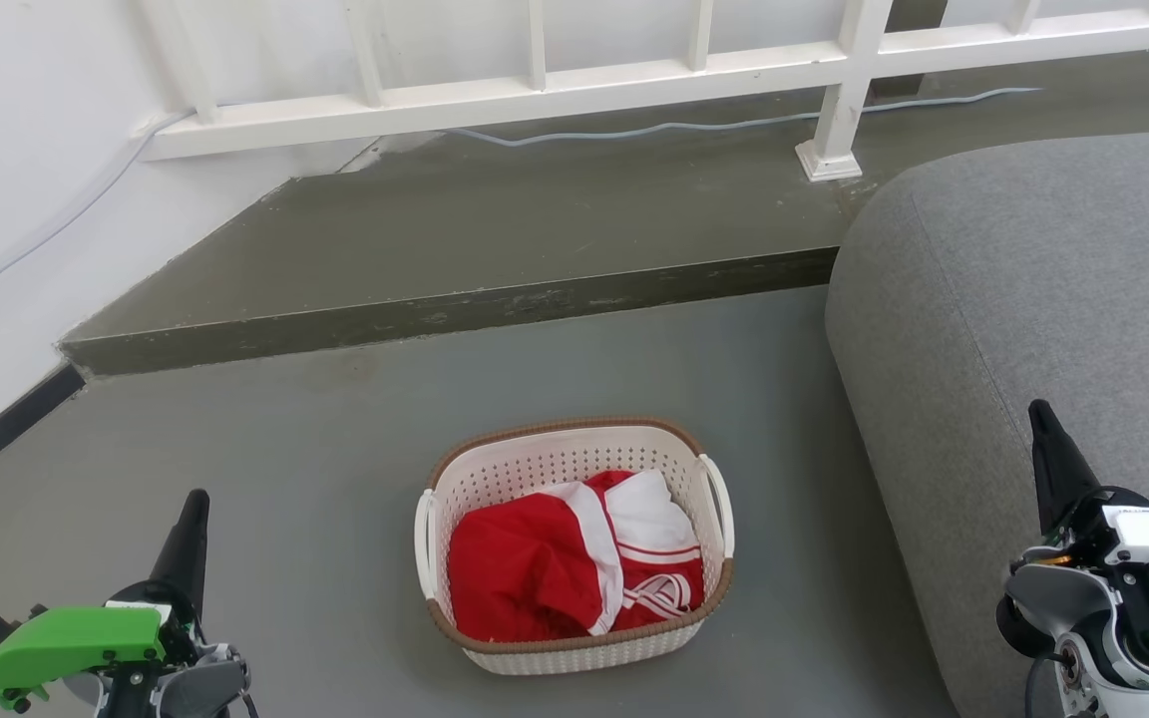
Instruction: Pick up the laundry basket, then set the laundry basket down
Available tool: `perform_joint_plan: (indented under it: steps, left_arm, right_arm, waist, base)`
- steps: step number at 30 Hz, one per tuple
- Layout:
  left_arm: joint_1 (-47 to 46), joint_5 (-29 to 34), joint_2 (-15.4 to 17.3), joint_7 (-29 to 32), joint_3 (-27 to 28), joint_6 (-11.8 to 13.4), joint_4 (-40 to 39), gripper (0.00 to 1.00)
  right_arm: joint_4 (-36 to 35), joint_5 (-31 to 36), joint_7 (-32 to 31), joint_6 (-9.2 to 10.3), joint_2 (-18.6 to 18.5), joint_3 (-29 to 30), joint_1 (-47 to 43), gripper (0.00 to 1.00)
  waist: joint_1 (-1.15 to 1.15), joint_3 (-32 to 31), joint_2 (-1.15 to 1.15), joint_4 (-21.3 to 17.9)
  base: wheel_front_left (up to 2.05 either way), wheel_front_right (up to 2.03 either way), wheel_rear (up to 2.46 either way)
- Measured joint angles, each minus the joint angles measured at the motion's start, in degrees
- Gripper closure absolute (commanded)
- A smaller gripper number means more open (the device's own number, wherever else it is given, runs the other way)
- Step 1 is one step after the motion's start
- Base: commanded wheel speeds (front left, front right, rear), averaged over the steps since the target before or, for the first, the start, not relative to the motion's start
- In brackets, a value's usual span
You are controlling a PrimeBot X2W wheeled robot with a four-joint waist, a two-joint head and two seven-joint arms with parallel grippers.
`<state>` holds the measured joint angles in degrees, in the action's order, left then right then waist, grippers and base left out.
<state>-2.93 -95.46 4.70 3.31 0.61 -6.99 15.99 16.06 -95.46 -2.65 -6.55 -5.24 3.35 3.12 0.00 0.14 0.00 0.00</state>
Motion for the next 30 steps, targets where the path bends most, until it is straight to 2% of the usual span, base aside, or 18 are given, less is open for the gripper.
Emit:
perform_joint_plan:
  steps: [30]
  left_arm:
    - [-0.15,0.00,-0.07,0.01,0.22,0.00,0.02,1.00]
  right_arm:
    - [0.02,0.01,-0.26,-0.01,0.19,0.18,0.02,1.00]
  waist:
    - [0.00,0.00,0.00,0.00]
  base:
    - [0.00,0.00,0.00]
